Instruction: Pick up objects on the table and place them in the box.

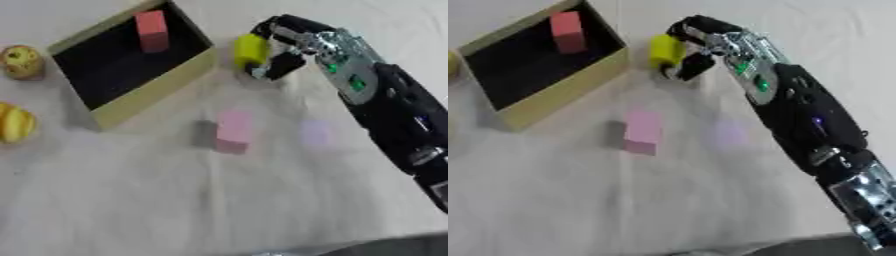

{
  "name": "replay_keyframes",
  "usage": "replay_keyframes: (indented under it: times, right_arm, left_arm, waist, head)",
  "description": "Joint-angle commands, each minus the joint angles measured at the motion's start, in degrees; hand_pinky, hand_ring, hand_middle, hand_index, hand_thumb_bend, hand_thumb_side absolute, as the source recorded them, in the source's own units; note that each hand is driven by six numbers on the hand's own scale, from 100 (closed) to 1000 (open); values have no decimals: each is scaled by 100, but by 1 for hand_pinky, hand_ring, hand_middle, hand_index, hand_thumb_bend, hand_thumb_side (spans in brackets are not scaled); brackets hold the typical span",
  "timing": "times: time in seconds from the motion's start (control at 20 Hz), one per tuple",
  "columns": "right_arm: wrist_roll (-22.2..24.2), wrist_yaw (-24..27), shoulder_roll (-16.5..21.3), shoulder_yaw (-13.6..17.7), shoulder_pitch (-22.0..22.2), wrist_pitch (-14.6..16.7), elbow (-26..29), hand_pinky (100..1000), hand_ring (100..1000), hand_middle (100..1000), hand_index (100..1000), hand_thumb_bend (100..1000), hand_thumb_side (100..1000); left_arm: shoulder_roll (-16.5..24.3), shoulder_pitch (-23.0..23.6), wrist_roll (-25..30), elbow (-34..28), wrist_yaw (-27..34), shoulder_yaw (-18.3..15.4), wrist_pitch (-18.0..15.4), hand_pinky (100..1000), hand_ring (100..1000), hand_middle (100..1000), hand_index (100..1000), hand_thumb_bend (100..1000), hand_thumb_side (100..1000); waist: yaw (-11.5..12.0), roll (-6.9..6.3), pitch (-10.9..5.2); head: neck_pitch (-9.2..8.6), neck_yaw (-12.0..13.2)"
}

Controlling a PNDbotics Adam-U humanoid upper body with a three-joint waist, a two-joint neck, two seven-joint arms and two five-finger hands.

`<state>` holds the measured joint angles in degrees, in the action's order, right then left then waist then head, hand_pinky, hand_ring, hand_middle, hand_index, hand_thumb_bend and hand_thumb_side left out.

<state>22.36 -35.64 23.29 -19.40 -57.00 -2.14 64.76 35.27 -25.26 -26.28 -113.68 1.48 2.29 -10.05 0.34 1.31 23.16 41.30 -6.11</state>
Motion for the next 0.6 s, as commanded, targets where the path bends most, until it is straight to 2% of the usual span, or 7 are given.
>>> replay_keyframes:
  times: [0.05,0.15,0.35,0.6]
  right_arm:
    - [-269,275,130,47,-103,-124,309,856,791,632,730,251,262]
    - [-415,420,166,36,-107,-206,462,839,759,605,700,258,203]
    - [-648,715,239,33,-138,-354,900,824,723,576,669,235,185]
    - [-506,978,320,-71,-339,-405,1626,815,708,572,664,229,179]
  left_arm:
    - [104,-54,18,-91,33,-19,0,777,800,784,938,520,668]
    - [108,-45,19,-91,34,-23,4,776,800,784,937,519,668]
    - [120,-29,24,-91,34,-24,1,776,800,784,936,519,668]
    - [135,-38,27,-91,38,-19,-6,775,800,785,937,519,667]
  waist:
    - [-9,-7,-130]
    - [-16,-5,-141]
    - [-26,-1,-166]
    - [-37,13,-186]
  head:
    - [7,11]
    - [2,7]
    - [-2,-2]
    - [4,-61]
